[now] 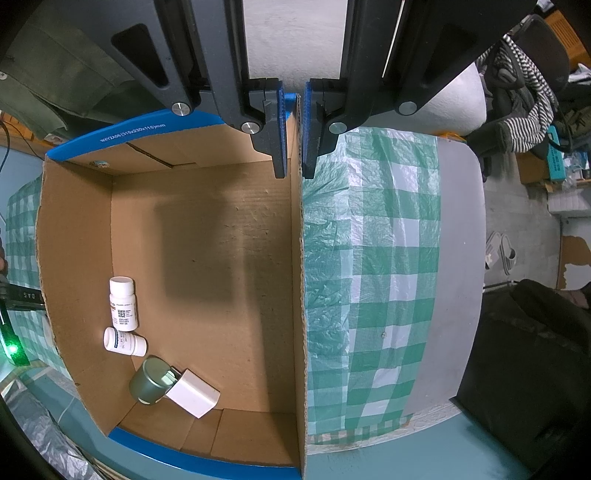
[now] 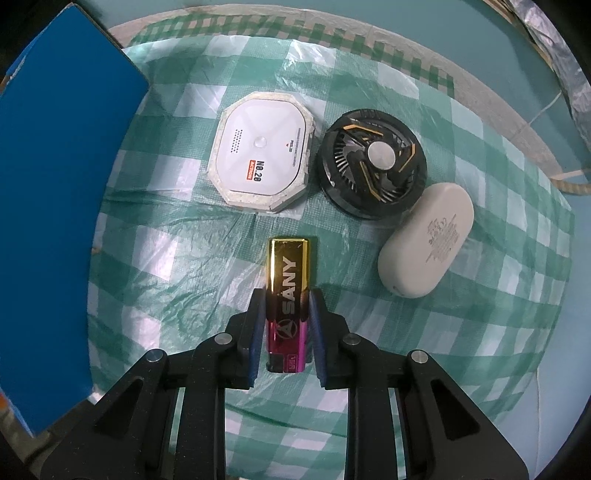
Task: Organize rigid objects
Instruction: 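Grasp the SANY lighter with the right gripper and lift, then carry the lighter with the right gripper over the box, then open the right gripper to drop the lighter into the box, then move the right gripper back toward the white oval case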
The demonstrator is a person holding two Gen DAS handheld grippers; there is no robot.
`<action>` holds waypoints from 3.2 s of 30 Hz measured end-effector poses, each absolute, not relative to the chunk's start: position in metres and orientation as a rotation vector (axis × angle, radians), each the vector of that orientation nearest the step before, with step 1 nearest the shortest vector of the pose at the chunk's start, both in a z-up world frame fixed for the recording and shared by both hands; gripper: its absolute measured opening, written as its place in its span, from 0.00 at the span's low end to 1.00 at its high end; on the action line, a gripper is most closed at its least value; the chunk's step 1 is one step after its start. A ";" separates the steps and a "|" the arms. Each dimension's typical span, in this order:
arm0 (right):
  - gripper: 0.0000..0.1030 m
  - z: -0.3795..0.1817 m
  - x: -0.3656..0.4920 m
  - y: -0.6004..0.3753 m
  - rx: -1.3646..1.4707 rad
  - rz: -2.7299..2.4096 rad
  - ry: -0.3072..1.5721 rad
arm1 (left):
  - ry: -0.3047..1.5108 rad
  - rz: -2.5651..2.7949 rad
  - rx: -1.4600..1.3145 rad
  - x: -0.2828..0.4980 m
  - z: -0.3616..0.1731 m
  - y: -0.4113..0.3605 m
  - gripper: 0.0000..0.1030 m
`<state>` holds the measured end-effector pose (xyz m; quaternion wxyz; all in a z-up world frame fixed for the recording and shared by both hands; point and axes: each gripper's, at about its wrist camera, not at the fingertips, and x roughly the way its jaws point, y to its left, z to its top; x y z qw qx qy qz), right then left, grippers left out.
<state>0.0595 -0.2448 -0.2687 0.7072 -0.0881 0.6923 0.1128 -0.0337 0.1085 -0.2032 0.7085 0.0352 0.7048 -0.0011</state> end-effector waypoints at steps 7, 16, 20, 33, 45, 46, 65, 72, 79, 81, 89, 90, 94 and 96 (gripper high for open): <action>0.22 -0.253 0.061 -0.250 -0.179 0.280 1.511 | 1.565 -0.003 0.080 -0.034 -0.203 0.108 0.07; 0.22 -0.234 0.059 -0.243 -0.185 0.314 1.497 | 1.564 -0.003 0.080 -0.035 -0.204 0.109 0.07; 0.22 -0.223 0.059 -0.238 -0.184 0.334 1.478 | 1.565 -0.004 0.079 -0.035 -0.204 0.109 0.07; 0.22 -0.170 0.060 -0.200 -0.217 0.417 1.420 | 1.563 -0.004 0.081 -0.036 -0.204 0.110 0.07; 0.22 -0.134 0.070 -0.147 -0.274 0.508 1.372 | 1.562 -0.005 0.081 -0.036 -0.204 0.110 0.07; 0.22 -0.133 0.071 -0.143 -0.269 0.516 1.374 | 1.563 -0.004 0.081 -0.036 -0.204 0.110 0.07; 0.22 -0.166 0.078 -0.060 -0.357 0.604 1.413 | 1.560 -0.010 0.077 -0.036 -0.205 0.111 0.07; 0.21 -0.186 0.080 -0.060 -0.364 0.582 1.453 | 1.561 -0.012 0.076 -0.036 -0.205 0.111 0.07; 0.21 -0.186 0.080 -0.062 -0.361 0.570 1.459 | 1.560 -0.013 0.079 -0.035 -0.206 0.111 0.07; 0.22 -0.182 0.078 -0.063 -0.361 0.571 1.451 | 1.560 -0.013 0.079 -0.035 -0.206 0.111 0.07; 0.38 -0.163 0.075 -0.068 -0.364 0.569 1.417 | 1.562 -0.011 0.083 -0.035 -0.205 0.110 0.07; 0.39 -0.160 0.074 -0.070 -0.363 0.571 1.413 | 1.562 -0.011 0.083 -0.035 -0.205 0.110 0.07; 0.44 -0.149 0.073 -0.075 -0.360 0.572 1.395 | 1.562 -0.012 0.084 -0.035 -0.205 0.110 0.07; 0.46 -0.144 0.073 -0.079 -0.357 0.568 1.388 | 1.561 -0.013 0.084 -0.035 -0.205 0.110 0.07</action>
